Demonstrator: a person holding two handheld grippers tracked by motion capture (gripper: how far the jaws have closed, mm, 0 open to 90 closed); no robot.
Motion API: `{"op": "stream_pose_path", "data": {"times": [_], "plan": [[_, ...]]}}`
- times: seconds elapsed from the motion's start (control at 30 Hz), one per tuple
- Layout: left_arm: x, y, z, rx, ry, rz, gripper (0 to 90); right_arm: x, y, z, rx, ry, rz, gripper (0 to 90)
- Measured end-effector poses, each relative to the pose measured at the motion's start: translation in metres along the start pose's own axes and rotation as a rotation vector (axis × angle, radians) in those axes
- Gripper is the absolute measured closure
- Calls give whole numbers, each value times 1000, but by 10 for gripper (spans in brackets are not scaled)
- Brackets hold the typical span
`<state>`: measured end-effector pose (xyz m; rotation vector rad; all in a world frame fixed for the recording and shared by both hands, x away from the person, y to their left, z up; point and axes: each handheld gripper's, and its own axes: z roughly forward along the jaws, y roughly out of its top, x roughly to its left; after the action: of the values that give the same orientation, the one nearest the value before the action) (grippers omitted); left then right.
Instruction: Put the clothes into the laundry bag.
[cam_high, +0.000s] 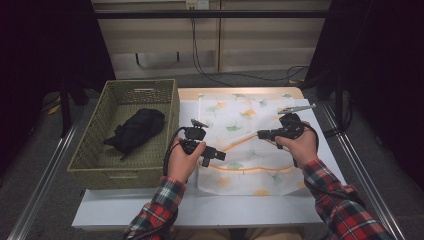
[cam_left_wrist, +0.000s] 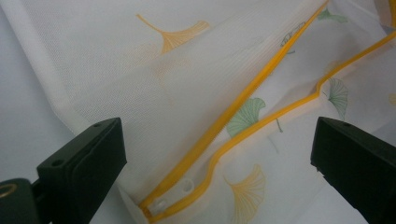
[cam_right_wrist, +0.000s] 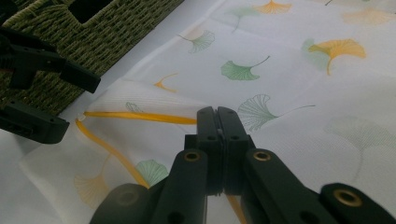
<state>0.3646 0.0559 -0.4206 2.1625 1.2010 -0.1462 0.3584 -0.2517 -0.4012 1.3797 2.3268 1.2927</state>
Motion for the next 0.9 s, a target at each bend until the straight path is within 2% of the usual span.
{"op": "stream_pose_path", "data": {"times": [0.17, 0.43, 0.7, 0.9], "plan": [[2, 0, 0, -5, 7, -15, 28, 0, 3, 2, 3, 5, 10, 899], [3, 0, 1, 0, 8, -10, 29, -1, 11, -1, -20, 21, 0, 899], [2, -1, 2, 15, 6, 6, 29, -2, 17, -5, -30, 14, 9, 899], [3, 0, 1, 4, 6, 8, 30, -3, 22, -4, -32, 12, 4, 899]]}}
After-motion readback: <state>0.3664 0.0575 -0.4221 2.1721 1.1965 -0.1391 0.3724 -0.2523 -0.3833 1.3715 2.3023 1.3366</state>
